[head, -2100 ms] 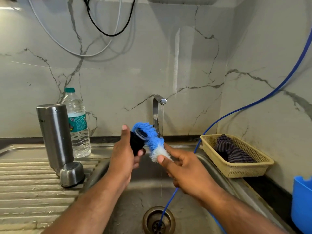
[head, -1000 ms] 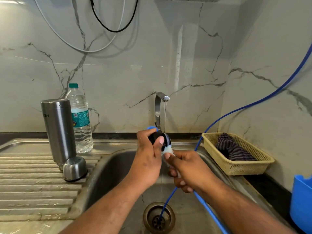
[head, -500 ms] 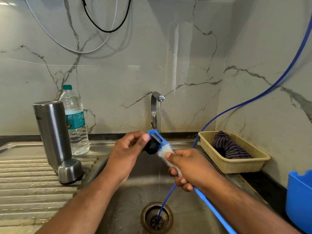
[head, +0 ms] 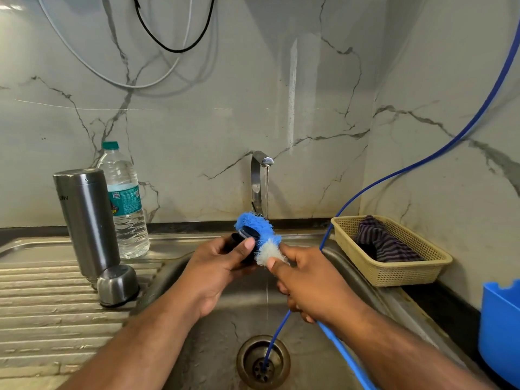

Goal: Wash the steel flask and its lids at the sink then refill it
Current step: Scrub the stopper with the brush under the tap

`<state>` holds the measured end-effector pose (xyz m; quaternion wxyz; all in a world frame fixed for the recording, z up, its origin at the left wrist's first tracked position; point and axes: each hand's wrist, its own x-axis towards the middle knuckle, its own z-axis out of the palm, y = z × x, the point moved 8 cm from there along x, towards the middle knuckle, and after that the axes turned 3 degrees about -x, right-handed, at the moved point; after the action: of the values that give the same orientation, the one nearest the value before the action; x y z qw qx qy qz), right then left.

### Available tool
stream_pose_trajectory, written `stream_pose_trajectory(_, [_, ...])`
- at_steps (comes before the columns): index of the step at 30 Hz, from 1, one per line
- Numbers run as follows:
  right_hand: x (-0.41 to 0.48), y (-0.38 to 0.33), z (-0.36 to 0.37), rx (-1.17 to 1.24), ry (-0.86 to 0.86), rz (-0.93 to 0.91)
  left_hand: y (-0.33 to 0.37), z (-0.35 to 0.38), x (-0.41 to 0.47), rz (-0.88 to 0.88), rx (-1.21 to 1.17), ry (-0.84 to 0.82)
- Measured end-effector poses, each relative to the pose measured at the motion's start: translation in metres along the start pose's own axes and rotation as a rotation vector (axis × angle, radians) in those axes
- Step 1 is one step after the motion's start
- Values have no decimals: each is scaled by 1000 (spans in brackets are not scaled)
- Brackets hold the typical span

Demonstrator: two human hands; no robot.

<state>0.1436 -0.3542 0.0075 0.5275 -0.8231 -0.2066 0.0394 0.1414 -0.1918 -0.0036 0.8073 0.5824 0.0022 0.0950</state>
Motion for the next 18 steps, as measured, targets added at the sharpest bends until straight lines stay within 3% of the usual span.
stream_pose_trajectory(6, [-3, -11, 5, -21, 20, -72, 18, -9, 0, 252, 34, 115])
stream_pose_trajectory(14, [2, -4, -9, -17, 34, -43, 2, 11, 1, 30, 1, -109])
stream_pose_trajectory(18, [-4, -9, 3, 17, -26, -81, 6, -6, 7, -4, -50, -4])
